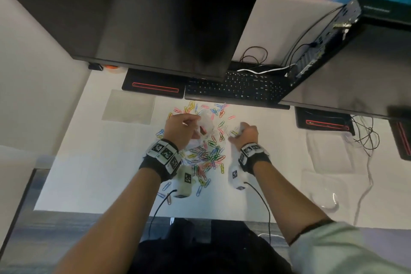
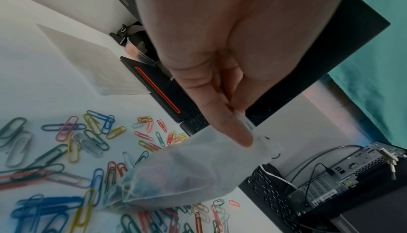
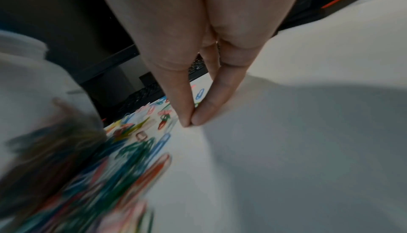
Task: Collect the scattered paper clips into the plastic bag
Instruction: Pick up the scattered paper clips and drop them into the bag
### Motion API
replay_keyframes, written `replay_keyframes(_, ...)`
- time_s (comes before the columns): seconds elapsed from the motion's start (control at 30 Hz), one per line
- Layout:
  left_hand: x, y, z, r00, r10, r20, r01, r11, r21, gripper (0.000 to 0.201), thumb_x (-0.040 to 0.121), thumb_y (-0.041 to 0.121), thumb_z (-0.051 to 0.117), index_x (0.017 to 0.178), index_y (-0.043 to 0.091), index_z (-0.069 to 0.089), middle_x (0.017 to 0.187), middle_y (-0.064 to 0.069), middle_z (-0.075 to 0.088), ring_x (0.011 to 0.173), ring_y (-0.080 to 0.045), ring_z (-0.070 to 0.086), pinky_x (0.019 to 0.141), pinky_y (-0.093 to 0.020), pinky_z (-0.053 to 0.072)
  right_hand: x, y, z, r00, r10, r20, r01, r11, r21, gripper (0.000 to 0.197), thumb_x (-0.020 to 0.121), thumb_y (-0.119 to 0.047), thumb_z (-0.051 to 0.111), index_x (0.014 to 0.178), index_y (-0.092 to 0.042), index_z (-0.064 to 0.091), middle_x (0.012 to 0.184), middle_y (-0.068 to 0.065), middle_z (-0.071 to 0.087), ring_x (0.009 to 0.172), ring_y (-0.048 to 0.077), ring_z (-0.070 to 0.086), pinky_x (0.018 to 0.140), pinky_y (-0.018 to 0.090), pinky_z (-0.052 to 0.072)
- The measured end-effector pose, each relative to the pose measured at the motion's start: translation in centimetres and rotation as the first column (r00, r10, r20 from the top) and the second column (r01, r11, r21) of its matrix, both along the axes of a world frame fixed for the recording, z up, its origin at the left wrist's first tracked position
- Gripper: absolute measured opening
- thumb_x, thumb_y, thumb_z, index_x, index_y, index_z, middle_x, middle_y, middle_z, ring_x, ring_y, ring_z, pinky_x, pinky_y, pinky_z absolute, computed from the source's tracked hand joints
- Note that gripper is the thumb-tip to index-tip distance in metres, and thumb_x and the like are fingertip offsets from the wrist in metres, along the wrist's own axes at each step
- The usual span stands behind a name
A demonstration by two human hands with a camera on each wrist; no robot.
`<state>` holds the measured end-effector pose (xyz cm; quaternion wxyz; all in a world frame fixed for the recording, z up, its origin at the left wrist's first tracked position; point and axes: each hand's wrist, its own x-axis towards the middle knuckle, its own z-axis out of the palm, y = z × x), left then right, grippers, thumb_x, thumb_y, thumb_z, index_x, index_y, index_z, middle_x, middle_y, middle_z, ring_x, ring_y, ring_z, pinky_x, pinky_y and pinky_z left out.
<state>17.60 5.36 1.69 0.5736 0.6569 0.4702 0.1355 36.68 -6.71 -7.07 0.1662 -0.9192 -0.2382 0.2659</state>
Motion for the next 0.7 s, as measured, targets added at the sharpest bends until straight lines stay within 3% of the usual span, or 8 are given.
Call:
replay_keyframes(0.17, 0.0, 0.4, -0.3, 1.000, 0.000, -0.007, 0.000, 1.000, 0.003, 0.021, 0.097, 0.006, 0.055, 0.105, 0.011, 0.073, 0.085, -0.008, 0.073, 0.071, -0.022, 0.075, 0.073, -0.038, 0.064, 2.3, 4.1, 0.4, 0.993, 0.106, 0.046, -0.103, 0.993, -0.048, 0.076, 0.073, -0.023, 0.081, 0.136, -0.009, 0.042, 0.135, 0.015, 0.035, 0.118, 0.032, 0.051, 0.102, 0.035, 0.046)
replay_keyframes(0.23, 0.0, 0.6, -0.3, 1.000, 0.003, -0.011, -0.003, 1.000, 0.003, 0.021, 0.097, 0.005, 0.055, 0.104, 0.012, 0.074, 0.085, -0.008, 0.074, 0.071, -0.021, 0.075, 0.073, -0.038, 0.064, 2.6, 5.5, 0.5, 0.958, 0.264, 0.110, -0.250, 0.959, -0.130, 0.080, 0.077, -0.025, 0.076, 0.144, -0.015, 0.033, 0.142, 0.013, 0.034, 0.124, 0.032, 0.047, 0.104, 0.036, 0.044)
replay_keyframes(0.33, 0.0, 0.8, -0.1, 1.000, -0.007, -0.022, 0.007, 1.000, 0.002, 0.021, 0.096, 0.005, 0.055, 0.103, 0.012, 0.074, 0.086, -0.008, 0.073, 0.070, -0.019, 0.075, 0.072, -0.038, 0.064, 2.1, 7.0, 0.3, 0.871, 0.476, 0.123, -0.450, 0.873, -0.191, 0.077, 0.083, -0.013, 0.063, 0.149, -0.022, 0.024, 0.150, 0.010, 0.025, 0.131, 0.035, 0.035, 0.105, 0.041, 0.041)
replay_keyframes(0.43, -0.1, 0.9, 0.0, 1.000, -0.012, -0.025, 0.012, 1.000, 0.010, 0.021, 0.097, 0.005, 0.055, 0.102, 0.013, 0.074, 0.087, -0.007, 0.073, 0.067, -0.016, 0.075, 0.070, -0.036, 0.064, 0.9, 7.7, 0.1, 0.745, 0.643, 0.180, -0.598, 0.763, -0.246, 0.066, 0.081, -0.009, 0.053, 0.143, -0.021, 0.033, 0.143, 0.009, 0.030, 0.121, 0.037, 0.038, 0.098, 0.044, 0.045)
replay_keyframes(0.5, -0.3, 1.0, -0.1, 1.000, -0.015, -0.023, 0.015, 1.000, 0.015, 0.021, 0.097, 0.005, 0.055, 0.103, 0.013, 0.074, 0.088, -0.008, 0.073, 0.067, -0.015, 0.075, 0.070, -0.036, 0.064, 0.1, 7.4, -0.4, 0.709, 0.674, 0.207, -0.629, 0.738, -0.245, 0.053, 0.084, -0.011, 0.049, 0.136, -0.017, 0.041, 0.136, 0.009, 0.037, 0.114, 0.034, 0.041, 0.093, 0.042, 0.047)
replay_keyframes(0.57, -0.5, 1.0, -0.2, 1.000, -0.006, -0.014, 0.006, 1.000, 0.013, 0.021, 0.097, 0.004, 0.056, 0.103, 0.012, 0.074, 0.086, -0.009, 0.073, 0.067, -0.017, 0.075, 0.070, -0.036, 0.064, -0.8, 6.2, -0.5, 0.666, 0.708, 0.237, -0.656, 0.706, -0.266, 0.041, 0.090, -0.029, 0.047, 0.128, -0.014, 0.048, 0.128, 0.008, 0.042, 0.111, 0.031, 0.042, 0.090, 0.043, 0.047)
replay_keyframes(0.63, -0.7, 1.0, -0.4, 1.000, 0.005, -0.001, -0.005, 1.000, -0.001, 0.021, 0.097, 0.003, 0.055, 0.102, 0.012, 0.074, 0.084, -0.009, 0.073, 0.067, -0.018, 0.074, 0.071, -0.036, 0.064, -1.5, 4.5, -1.0, 0.632, 0.730, 0.259, -0.681, 0.683, -0.264, 0.045, 0.089, -0.042, 0.049, 0.124, -0.013, 0.050, 0.122, 0.008, 0.044, 0.106, 0.030, 0.045, 0.087, 0.042, 0.047)
replay_keyframes(0.7, -0.9, 0.9, -0.5, 1.000, 0.012, 0.010, -0.012, 1.000, -0.017, 0.021, 0.097, 0.003, 0.055, 0.101, 0.011, 0.074, 0.083, -0.011, 0.073, 0.067, -0.020, 0.074, 0.072, -0.036, 0.064, -1.7, 3.3, -1.2, 0.640, 0.711, 0.292, -0.680, 0.701, -0.215, 0.033, 0.091, -0.027, 0.054, 0.119, -0.009, 0.055, 0.116, 0.009, 0.049, 0.100, 0.029, 0.051, 0.084, 0.037, 0.047)
